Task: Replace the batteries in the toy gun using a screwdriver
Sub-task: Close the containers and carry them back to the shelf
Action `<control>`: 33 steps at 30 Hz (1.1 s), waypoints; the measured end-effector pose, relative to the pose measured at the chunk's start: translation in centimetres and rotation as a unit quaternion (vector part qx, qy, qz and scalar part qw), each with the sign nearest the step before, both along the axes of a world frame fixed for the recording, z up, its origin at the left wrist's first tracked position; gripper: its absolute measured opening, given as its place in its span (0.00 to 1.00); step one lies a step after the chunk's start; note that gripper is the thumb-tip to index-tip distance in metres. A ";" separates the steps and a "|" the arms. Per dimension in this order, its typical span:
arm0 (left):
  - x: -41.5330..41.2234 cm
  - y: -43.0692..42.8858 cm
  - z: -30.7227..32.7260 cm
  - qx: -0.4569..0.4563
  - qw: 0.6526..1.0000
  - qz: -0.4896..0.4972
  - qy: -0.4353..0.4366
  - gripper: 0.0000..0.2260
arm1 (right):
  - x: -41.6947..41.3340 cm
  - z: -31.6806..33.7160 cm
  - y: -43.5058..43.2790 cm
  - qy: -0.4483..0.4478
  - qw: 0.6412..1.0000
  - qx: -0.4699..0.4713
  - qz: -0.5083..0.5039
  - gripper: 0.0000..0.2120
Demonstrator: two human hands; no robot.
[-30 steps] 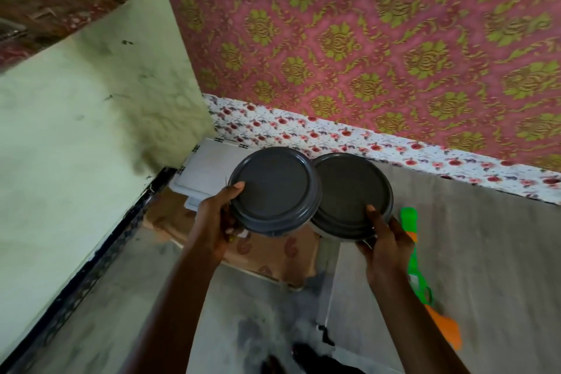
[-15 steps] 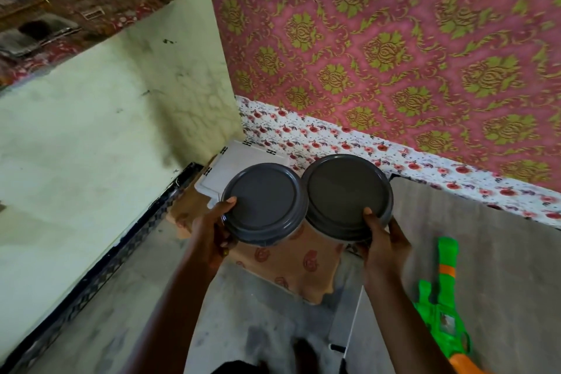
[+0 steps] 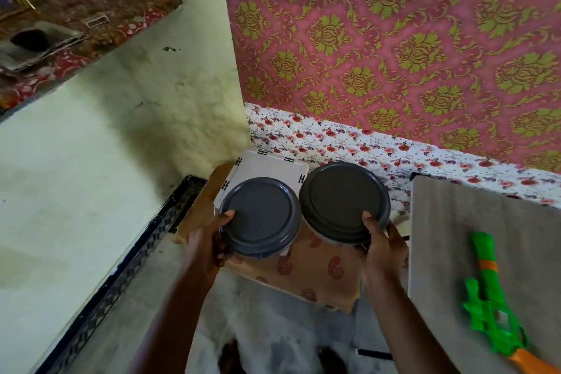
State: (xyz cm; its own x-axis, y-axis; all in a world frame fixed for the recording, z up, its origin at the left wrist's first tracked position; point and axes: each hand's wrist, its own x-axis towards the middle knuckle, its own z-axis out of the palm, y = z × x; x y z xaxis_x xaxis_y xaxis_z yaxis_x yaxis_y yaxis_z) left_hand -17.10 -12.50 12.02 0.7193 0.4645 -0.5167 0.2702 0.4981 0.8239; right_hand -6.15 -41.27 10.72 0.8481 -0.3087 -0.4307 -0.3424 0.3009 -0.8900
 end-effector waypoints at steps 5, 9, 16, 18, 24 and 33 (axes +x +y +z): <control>-0.9 7.0 -1.3 -0.019 0.998 -0.052 0.015 0.38 | -2.6 -1.9 6.5 0.024 0.999 0.021 -0.041 0.18; -1.3 11.1 -2.1 -0.036 0.995 -0.092 0.019 0.29 | -3.1 -5.7 10.0 0.062 0.998 0.006 -0.021 0.34; -0.9 15.8 -5.4 -0.040 0.994 -0.075 0.064 0.35 | -1.0 -4.9 18.4 0.112 0.989 0.088 -0.040 0.20; -0.2 16.5 -6.1 -0.034 0.992 -0.092 0.078 0.33 | 0.5 -5.8 20.0 0.123 0.988 0.087 -0.041 0.18; 2.4 17.8 -8.8 -0.033 0.990 -0.113 0.083 0.20 | 6.8 -15.6 21.1 0.170 0.985 -0.004 0.007 0.26; 4.0 18.7 -11.8 -0.048 0.988 -0.123 0.084 0.08 | 8.7 -11.6 24.4 0.170 0.980 -0.105 -0.016 0.18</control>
State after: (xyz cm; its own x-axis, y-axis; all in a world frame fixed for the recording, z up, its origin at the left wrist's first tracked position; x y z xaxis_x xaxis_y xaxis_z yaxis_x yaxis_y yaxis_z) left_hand -13.14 6.20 0.25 0.7051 0.2290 -0.6711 0.5215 0.4737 0.7097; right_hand 2.56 -16.84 -0.92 0.6556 -0.4440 -0.6108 -0.6232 0.1387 -0.7697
